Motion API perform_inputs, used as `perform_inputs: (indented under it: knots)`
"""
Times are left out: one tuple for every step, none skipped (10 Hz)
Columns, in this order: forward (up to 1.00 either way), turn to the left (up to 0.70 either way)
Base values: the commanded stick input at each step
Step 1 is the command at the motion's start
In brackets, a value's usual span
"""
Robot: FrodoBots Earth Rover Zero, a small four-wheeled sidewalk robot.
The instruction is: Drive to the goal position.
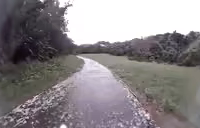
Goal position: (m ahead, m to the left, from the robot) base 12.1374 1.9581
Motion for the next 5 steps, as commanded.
perform_inputs:
  knots:
    - [1.0,0.0]
    - [1.0,0.0]
    - [1.0,0.0]
    - [1.0,0.0]
    - [1.0,0.0]
